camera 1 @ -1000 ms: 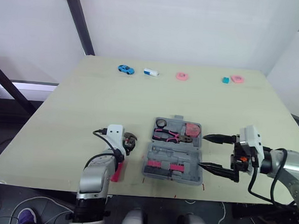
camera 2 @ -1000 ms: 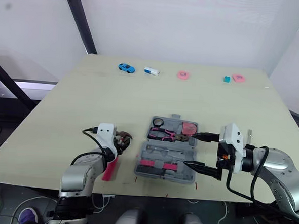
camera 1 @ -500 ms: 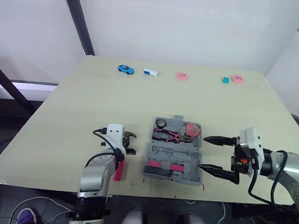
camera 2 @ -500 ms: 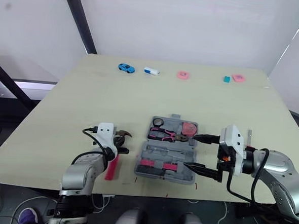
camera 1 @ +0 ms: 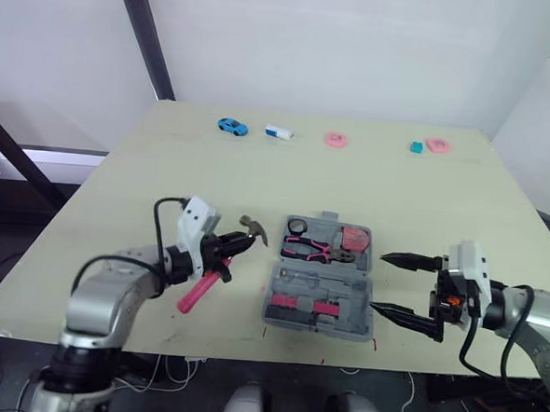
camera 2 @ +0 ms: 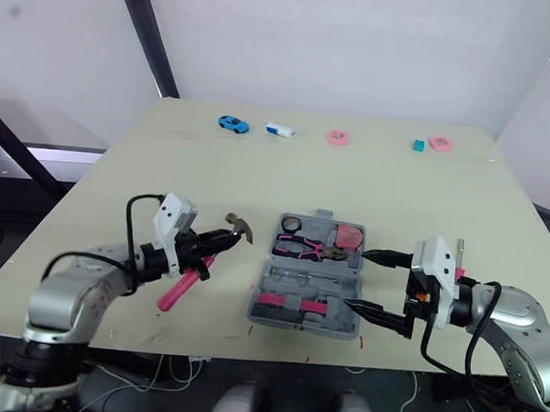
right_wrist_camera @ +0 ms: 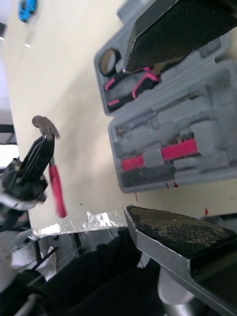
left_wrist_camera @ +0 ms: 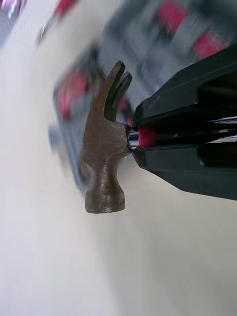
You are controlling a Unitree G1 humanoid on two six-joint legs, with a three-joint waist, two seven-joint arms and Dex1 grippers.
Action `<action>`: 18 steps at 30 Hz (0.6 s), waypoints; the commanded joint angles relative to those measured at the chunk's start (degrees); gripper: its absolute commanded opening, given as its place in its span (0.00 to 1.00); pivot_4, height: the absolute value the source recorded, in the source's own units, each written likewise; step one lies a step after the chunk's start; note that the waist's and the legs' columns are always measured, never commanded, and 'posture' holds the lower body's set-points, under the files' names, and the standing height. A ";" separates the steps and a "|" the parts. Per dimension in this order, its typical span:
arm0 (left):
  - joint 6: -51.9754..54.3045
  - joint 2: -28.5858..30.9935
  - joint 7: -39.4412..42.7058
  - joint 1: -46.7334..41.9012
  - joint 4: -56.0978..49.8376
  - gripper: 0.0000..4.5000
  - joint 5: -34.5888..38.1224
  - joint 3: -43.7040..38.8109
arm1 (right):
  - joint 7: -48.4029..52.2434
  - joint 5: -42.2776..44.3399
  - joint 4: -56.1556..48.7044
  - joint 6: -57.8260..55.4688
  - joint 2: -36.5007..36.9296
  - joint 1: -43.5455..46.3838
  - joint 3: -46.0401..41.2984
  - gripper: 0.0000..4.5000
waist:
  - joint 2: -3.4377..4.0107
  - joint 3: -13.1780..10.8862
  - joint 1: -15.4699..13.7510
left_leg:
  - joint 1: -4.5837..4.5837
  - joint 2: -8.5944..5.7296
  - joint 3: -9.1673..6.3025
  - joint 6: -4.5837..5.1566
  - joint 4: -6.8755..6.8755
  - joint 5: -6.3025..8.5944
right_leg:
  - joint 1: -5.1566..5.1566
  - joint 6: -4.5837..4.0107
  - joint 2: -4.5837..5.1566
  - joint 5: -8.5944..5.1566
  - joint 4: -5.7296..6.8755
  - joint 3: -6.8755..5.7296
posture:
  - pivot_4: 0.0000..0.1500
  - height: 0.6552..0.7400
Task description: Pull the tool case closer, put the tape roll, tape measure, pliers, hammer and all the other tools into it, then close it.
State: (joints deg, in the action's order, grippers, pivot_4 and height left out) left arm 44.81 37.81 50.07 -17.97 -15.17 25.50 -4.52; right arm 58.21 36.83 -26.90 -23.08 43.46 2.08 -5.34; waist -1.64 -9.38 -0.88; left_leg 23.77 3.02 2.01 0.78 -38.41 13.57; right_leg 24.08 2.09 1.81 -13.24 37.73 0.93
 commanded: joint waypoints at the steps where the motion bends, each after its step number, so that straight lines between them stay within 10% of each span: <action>1: 0.86 3.67 7.75 -5.77 -1.18 0.00 2.20 5.54 | 0.44 1.42 -2.11 0.51 0.49 -0.86 -2.56 1.00 | 0.00 0.00 0.05 | 0.01 0.00 0.00 0.00 0.00 0.00 | 0.00 0.00 0.00 0.00 0.00 0.00 | 1.00 1.00; 18: 7.26 -6.63 13.96 -37.46 14.26 0.00 -16.15 43.64 | 4.74 2.19 -4.49 0.77 6.50 -15.77 -18.07 1.00 | -0.02 -0.06 0.13 | 0.05 -0.02 -0.07 0.01 0.02 0.00 | 0.01 0.19 -0.22 -0.04 -0.01 0.19 | 1.00 1.00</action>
State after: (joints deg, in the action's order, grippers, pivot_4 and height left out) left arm 53.34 32.71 63.63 -53.38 -2.80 11.82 36.86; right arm 62.45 38.53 -30.18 -23.33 49.53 -13.09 -20.73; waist -1.66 -9.44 -0.75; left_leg 23.83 2.98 1.92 0.78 -38.39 13.57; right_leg 24.08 2.27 1.56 -13.28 37.72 1.13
